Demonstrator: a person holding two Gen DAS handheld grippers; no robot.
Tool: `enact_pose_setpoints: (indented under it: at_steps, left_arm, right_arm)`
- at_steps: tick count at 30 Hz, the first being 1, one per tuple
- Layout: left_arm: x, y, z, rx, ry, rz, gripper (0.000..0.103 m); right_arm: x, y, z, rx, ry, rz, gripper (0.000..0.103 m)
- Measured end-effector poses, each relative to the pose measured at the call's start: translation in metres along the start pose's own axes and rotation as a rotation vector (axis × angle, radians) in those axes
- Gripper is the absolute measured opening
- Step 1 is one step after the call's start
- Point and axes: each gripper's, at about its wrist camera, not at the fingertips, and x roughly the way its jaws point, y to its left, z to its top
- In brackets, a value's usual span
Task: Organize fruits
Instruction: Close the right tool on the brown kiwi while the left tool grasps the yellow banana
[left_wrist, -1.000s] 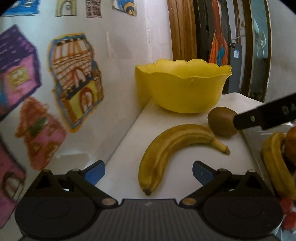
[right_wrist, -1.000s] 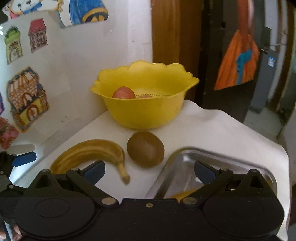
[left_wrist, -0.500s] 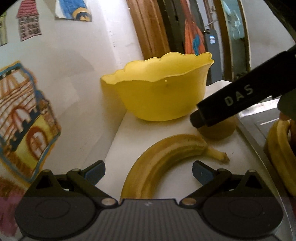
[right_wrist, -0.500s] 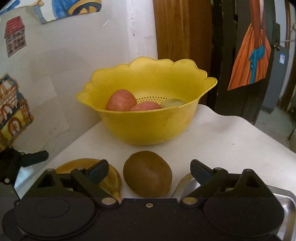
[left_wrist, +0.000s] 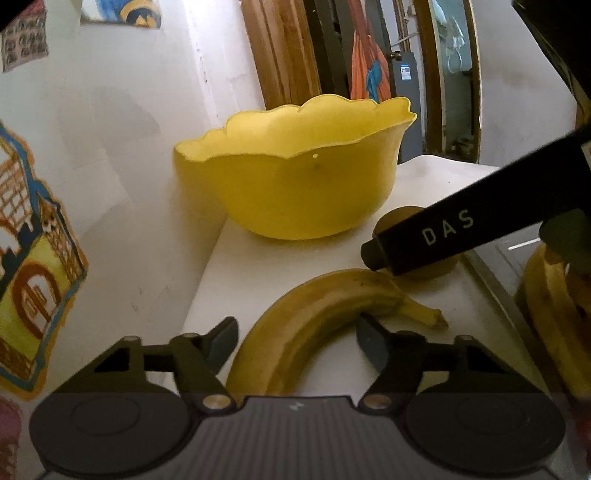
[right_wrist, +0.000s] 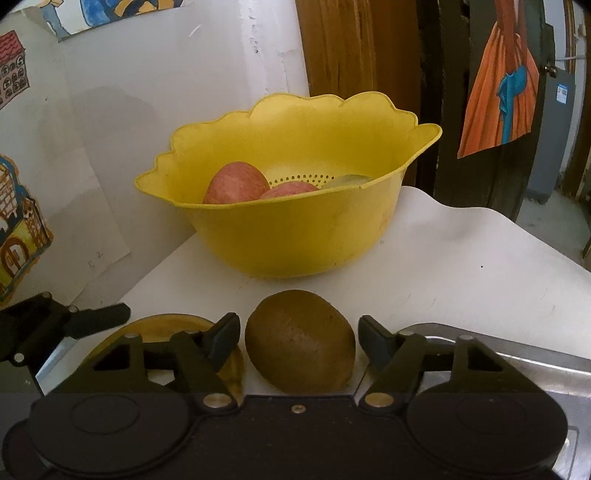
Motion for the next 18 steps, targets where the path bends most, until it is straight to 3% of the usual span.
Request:
enact_pose_setpoints:
  at_steps: [10,18]
  left_arm:
    - [-0.012,0.005,-0.004,-0.042,0.064,0.065,0.042]
    - [-0.038,0.007,-0.019,-0.07,0.108,0.075,0.038]
  right_arm:
    - [-0.004,0.002,-0.006,0.021,-0.004,0.005,0.064]
    - [-0.015,0.017,-0.015,0.023,0.022,0.026,0.064]
